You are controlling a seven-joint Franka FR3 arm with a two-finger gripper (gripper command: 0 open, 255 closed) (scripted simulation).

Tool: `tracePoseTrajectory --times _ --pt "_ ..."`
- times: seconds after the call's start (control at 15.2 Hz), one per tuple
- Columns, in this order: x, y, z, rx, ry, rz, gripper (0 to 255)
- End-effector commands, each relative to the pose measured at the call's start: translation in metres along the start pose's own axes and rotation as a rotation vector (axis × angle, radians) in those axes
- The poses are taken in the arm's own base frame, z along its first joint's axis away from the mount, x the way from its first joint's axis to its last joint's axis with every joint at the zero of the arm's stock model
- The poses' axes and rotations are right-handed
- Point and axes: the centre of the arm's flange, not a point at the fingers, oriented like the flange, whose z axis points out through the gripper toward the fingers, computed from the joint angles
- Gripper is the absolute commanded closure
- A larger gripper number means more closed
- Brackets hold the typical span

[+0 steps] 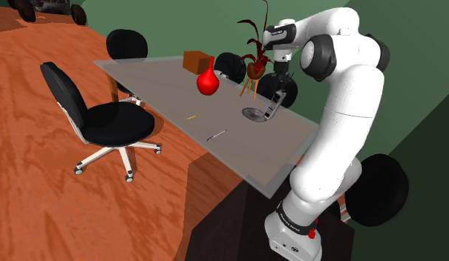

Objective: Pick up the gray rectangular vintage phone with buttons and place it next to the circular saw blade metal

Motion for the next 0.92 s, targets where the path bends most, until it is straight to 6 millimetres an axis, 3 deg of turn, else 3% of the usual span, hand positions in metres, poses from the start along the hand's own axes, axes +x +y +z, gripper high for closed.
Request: tracePoseTrajectory --times 0.0,0.4,0.86 --pt "0.011 0.018 0.017 0.0 0.001 -0.001 255" --pt "0.05 0.069 0.067 0.0 0.001 -0.001 255" --pt "0.06 0.066 0.102 0.0 0.001 -0.001 255"
